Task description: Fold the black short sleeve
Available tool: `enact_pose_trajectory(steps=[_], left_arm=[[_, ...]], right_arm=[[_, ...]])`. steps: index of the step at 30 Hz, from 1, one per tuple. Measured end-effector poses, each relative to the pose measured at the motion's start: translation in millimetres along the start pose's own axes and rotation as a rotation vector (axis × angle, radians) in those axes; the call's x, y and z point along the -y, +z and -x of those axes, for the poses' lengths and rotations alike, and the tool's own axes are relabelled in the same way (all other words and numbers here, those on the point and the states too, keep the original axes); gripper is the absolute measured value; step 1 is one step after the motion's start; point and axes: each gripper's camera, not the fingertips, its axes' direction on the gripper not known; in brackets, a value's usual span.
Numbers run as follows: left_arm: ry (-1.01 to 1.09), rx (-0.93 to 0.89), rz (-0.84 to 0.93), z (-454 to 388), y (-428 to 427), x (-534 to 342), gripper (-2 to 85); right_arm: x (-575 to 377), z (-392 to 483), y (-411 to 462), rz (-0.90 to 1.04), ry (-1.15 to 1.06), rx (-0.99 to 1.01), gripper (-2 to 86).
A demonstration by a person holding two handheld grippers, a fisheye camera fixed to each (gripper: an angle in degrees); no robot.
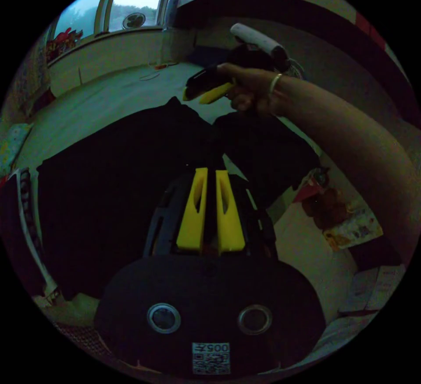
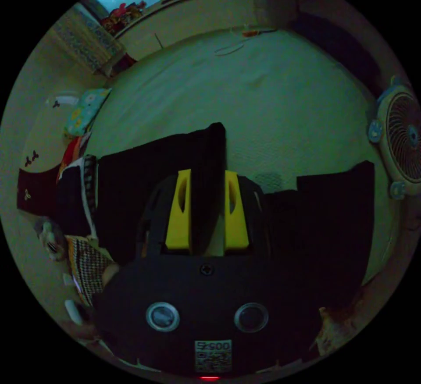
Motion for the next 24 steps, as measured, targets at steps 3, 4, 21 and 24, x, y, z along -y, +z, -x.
enact_pose_trajectory(steps=[3, 4, 21, 24], left_arm=[[0.003, -0.035, -0.01, 26.4, -10.1, -16.5, 4.6], [0.004, -0.047, -0.014, 37.1, -14.2, -23.5, 4.6], [-0.096, -0.058, -0.122, 217.2, -125.0, -161.4, 4.5], [-0.141, -0.053, -0.156, 255.7, -155.2, -195.0, 4.5]], right_arm=[[25.0, 13.7, 21.2, 0.026, 0.028, -0.005, 7.6], [29.4, 16.8, 24.6, 0.029, 0.036, 0.0, 7.4], [71.2, 245.7, 41.7, -0.14, -0.075, -0.08, 0.1], [66.3, 316.7, 40.3, -0.174, -0.154, -0.074, -0.1]])
